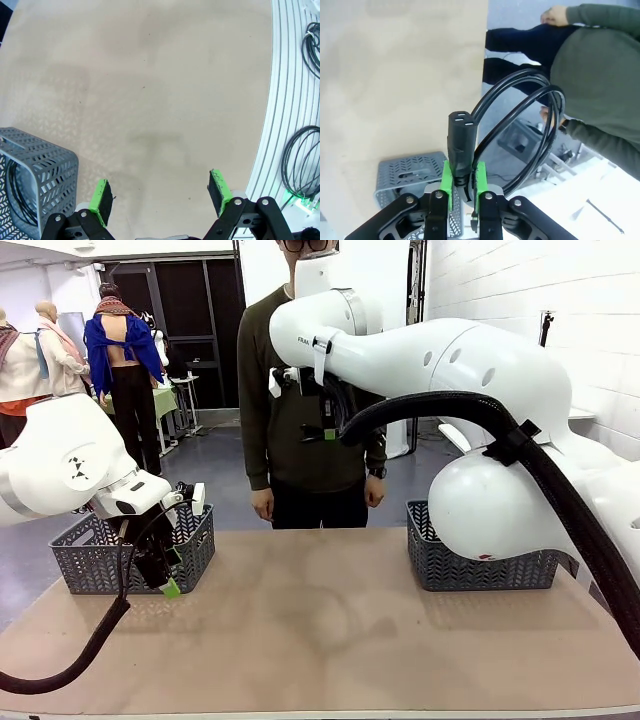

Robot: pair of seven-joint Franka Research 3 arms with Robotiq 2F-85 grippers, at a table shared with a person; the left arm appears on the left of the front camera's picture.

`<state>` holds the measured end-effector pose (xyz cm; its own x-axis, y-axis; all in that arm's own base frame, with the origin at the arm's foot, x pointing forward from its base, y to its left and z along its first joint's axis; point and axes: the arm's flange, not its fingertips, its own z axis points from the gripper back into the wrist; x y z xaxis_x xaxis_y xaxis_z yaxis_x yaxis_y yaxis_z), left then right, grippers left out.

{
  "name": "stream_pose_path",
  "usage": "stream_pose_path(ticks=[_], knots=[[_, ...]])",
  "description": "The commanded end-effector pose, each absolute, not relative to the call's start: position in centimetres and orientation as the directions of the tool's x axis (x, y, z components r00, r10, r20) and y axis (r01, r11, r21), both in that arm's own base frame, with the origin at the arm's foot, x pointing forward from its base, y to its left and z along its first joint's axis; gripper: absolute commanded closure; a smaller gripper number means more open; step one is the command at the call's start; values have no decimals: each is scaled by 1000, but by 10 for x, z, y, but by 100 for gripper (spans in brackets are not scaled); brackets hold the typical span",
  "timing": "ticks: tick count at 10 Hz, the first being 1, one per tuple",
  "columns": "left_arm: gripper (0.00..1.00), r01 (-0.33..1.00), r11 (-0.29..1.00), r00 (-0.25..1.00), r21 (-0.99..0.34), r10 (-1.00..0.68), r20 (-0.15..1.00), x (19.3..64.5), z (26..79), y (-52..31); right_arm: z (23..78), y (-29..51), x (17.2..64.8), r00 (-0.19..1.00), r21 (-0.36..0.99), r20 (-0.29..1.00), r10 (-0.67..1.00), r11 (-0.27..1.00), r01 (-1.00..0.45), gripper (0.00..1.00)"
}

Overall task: Organize the cables according to human instructions.
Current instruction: Pick up a bundle of cables and place it in the basket indicated by the human.

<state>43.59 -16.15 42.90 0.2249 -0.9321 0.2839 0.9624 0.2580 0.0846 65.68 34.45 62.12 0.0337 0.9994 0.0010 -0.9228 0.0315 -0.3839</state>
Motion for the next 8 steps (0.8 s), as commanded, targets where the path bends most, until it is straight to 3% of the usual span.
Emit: stream_pose_path(ticks=[1,4,8], knots=[[0,962,258,226,86,-934,275,436,431,-162,589,314,597,74,-361,-9,997,65,-930,100],[0,962,258,226,86,-934,275,436,431,-162,592,305,579,86,-437,-13,996,72,-897,100],[0,962,258,226,86,-934,275,436,431,-162,593,295,559,17,-183,-105,994,-2,-983,100]])
